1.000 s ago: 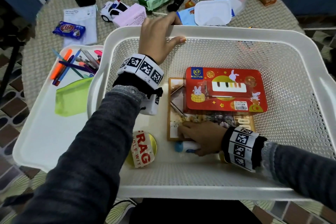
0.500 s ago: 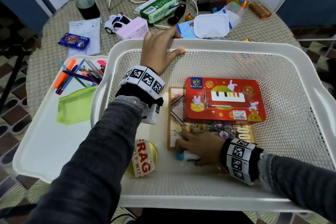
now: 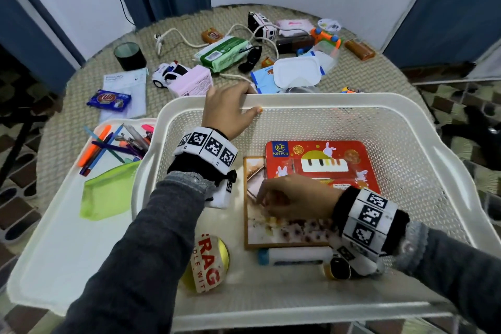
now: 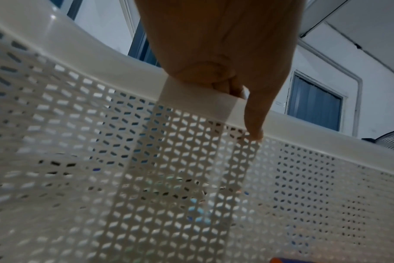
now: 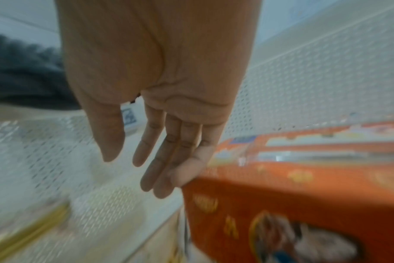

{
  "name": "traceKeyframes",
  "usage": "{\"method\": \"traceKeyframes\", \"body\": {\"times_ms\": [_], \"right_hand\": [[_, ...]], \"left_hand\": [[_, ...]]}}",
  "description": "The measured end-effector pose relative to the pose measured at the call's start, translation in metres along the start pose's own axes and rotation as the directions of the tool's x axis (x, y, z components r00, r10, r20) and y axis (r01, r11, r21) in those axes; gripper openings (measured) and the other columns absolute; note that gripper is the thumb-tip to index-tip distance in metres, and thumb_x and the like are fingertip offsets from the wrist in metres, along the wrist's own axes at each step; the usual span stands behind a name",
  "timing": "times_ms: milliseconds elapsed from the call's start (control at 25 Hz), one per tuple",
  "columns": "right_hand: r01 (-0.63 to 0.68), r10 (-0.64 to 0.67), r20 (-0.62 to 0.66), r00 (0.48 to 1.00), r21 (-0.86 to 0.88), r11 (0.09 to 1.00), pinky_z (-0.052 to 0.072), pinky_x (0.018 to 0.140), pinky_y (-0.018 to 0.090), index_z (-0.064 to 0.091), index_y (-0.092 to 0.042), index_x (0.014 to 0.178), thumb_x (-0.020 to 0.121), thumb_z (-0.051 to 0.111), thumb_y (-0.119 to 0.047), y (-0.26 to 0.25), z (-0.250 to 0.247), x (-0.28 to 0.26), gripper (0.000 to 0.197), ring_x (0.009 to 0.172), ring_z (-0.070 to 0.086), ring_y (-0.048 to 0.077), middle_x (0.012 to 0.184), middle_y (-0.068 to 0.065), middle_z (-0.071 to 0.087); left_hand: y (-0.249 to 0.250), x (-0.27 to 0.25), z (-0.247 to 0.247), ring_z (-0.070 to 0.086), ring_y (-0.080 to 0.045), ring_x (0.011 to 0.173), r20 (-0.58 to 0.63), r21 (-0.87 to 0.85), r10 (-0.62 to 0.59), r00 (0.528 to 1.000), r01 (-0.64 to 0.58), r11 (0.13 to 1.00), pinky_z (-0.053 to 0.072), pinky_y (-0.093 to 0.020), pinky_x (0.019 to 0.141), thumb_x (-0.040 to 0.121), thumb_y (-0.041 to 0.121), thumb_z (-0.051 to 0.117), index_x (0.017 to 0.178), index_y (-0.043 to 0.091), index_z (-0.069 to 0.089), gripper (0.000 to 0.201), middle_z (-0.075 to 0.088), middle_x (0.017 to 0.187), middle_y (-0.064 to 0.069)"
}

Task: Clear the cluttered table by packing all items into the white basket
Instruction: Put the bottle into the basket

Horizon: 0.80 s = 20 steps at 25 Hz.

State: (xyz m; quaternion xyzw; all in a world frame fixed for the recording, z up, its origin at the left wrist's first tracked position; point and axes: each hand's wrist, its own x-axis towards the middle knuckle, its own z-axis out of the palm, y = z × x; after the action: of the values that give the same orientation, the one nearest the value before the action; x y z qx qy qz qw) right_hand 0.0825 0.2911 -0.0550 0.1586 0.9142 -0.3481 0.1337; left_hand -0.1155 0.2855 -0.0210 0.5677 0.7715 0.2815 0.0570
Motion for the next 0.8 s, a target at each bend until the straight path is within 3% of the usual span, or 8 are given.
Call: {"method": "traceKeyframes", "body": {"times_ms": [80,160,280,360,480,600,720,800], "right_hand": [[-0.008,0.020,-0.158,0.987,0.077,0.997,0.037,0.060,0.011,0.063,-0.024,0.104,0.089,0.064,-0.029,0.000,-0.021,-0.006,0.016,0.066,0.053,-0.001,0.079,-0.013,0.060],[-0.056,0.081,-0.257,0.963,0.102,0.993,0.041,0.063,0.015,0.063,-0.021,0.105,0.089,0.065,-0.025,0.001,-0.046,-0.015,0.017,0.066,0.056,0.001,0.077,-0.009,0.063],[-0.170,0.184,-0.416,0.891,0.071,0.983,0.044,0.071,0.024,0.061,-0.019,0.111,0.089,0.065,-0.026,0.003,-0.086,-0.043,0.024,0.075,0.059,0.011,0.080,-0.011,0.061],[-0.237,0.239,-0.514,0.824,0.070,0.969,0.041,0.069,0.022,0.062,-0.022,0.111,0.089,0.064,-0.030,0.004,-0.109,-0.072,0.023,0.072,0.057,0.008,0.082,-0.011,0.059],[-0.304,0.319,-0.592,0.740,0.129,0.944,0.042,0.058,0.012,0.062,-0.024,0.107,0.089,0.063,-0.033,0.006,-0.130,-0.123,0.020,0.068,0.063,0.009,0.080,-0.013,0.061],[-0.367,0.415,-0.681,0.604,0.225,0.903,0.044,0.055,0.008,0.065,-0.017,0.107,0.089,0.063,-0.030,0.015,-0.125,-0.186,0.023,0.069,0.068,0.017,0.077,-0.008,0.066],[-0.377,0.512,-0.733,0.448,0.365,0.852,0.053,0.069,0.030,0.066,-0.014,0.107,0.088,0.065,-0.025,0.032,-0.091,-0.245,0.022,0.075,0.066,0.020,0.086,0.006,0.069],[-0.383,0.575,-0.736,0.356,0.447,0.809,0.050,0.075,0.033,0.067,-0.017,0.103,0.088,0.065,-0.022,0.044,-0.063,-0.278,0.016,0.079,0.062,0.019,0.089,0.008,0.067]], "left_hand": [[0.010,-0.001,-0.004,0.058,-0.021,0.096,0.039,0.017,-0.047,0.998,0.047,0.999,0.028,-0.032,0.097,0.083,0.035,0.067,0.094,0.020,0.060,0.020,0.067,0.096,0.004],[0.019,-0.002,-0.007,0.061,-0.021,0.098,0.052,-0.105,-0.061,0.997,0.066,0.992,0.037,-0.037,0.102,0.081,0.034,0.067,0.097,0.019,0.065,0.021,0.069,0.099,0.002],[0.047,-0.002,-0.013,0.063,-0.016,0.099,0.054,-0.268,0.033,0.998,-0.017,0.963,0.046,-0.032,0.095,0.074,0.035,0.062,0.100,0.019,0.068,0.032,0.070,0.101,0.003],[0.075,-0.002,-0.015,0.061,-0.011,0.098,0.086,-0.318,0.122,0.989,-0.089,0.944,0.045,-0.020,0.089,0.080,0.027,0.067,0.103,0.016,0.067,0.026,0.068,0.102,0.003],[0.123,-0.002,-0.015,0.059,-0.006,0.091,0.085,-0.409,0.264,0.961,-0.208,0.889,0.035,0.001,0.070,0.086,0.016,0.065,0.104,0.011,0.067,0.019,0.068,0.100,0.001],[0.184,-0.011,-0.005,0.061,-0.005,0.088,0.094,-0.527,0.413,0.906,-0.307,0.792,0.037,-0.001,0.068,0.086,0.015,0.064,0.100,0.012,0.068,0.015,0.069,0.096,0.002],[0.249,-0.030,0.015,0.061,-0.001,0.082,0.134,-0.619,0.567,0.813,-0.378,0.689,0.040,-0.003,0.070,0.086,0.016,0.064,0.095,0.015,0.068,0.011,0.067,0.087,0.008],[0.285,-0.048,0.032,0.062,0.000,0.080,0.161,-0.671,0.624,0.765,-0.379,0.638,0.044,-0.007,0.071,0.084,0.017,0.065,0.094,0.016,0.068,0.010,0.066,0.083,0.011]]}}
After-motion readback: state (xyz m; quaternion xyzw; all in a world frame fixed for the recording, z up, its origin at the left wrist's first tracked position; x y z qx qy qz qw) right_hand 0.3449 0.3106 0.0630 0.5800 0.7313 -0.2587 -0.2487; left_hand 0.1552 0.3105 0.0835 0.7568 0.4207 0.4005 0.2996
